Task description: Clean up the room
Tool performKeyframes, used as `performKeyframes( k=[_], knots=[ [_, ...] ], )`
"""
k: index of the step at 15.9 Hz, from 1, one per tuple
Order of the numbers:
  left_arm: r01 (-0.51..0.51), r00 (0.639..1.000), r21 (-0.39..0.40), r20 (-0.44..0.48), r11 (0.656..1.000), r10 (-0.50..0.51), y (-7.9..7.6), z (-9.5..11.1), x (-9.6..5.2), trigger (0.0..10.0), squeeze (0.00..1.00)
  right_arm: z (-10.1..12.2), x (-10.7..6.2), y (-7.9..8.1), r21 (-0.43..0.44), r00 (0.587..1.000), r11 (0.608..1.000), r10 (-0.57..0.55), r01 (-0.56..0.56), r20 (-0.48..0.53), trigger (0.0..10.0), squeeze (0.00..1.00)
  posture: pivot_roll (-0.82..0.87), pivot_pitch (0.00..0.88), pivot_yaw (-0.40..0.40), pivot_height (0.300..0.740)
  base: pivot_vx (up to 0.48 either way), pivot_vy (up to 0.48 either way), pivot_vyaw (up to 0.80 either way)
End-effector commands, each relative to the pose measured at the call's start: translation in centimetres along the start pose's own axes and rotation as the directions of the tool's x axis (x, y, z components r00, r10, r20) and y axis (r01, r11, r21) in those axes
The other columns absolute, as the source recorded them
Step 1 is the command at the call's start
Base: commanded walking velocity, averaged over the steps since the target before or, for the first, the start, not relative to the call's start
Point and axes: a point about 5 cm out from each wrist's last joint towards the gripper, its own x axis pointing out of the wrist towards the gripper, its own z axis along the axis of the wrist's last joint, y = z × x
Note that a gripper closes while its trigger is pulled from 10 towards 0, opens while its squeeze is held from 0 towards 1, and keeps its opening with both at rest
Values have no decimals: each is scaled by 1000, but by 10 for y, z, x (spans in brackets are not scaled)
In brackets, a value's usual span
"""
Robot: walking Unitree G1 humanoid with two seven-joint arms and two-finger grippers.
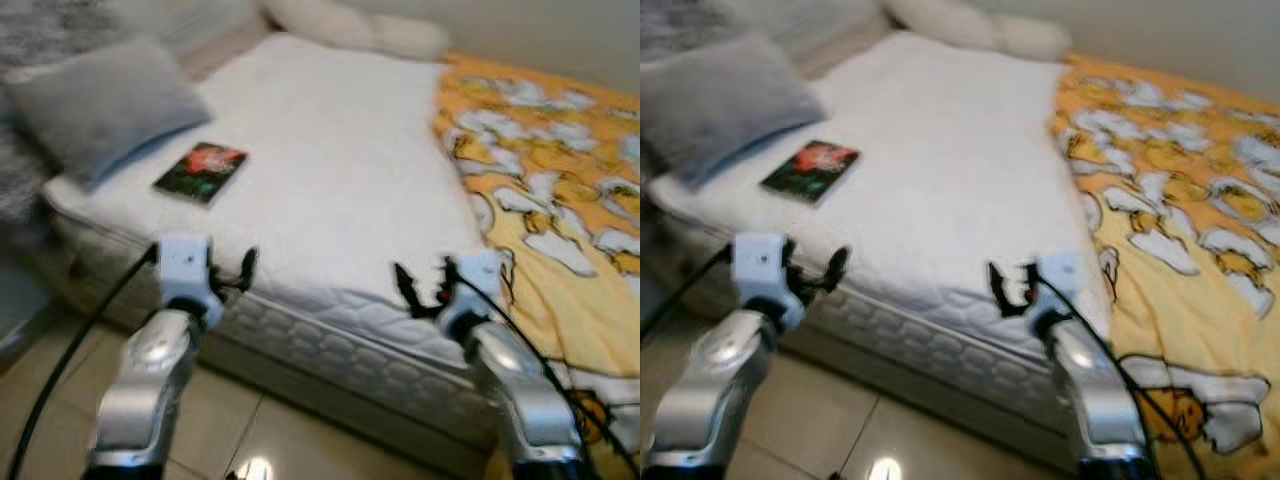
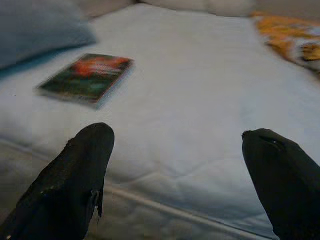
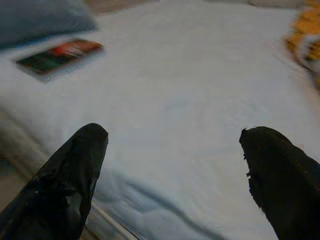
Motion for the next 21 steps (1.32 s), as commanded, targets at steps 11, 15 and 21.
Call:
performKeyframes(
  k=[11, 15, 21],
  knots=[
    [38, 999, 38, 25, 999, -39, -7, 7, 5, 10000, 1000, 2, 1, -6, -19, 1000, 999, -27, 27, 5, 10000, 1000, -137, 0, -42, 740, 0, -480, 288],
    [43, 999, 45, 24, 998, -44, -8, 7, 6, 10000, 1000, 2, 2, -6, -19, 1000, 999, -28, 28, 4, 10000, 1000, -139, 0, -40, 740, 0, -480, 0],
    [58, 998, 58, 19, 997, -59, -9, 6, 6, 10000, 1000, -1, 4, -3, -25, 1000, 1000, -14, 13, -12, 10000, 1000, -137, 0, -36, 740, 0, -480, 0]
  ],
)
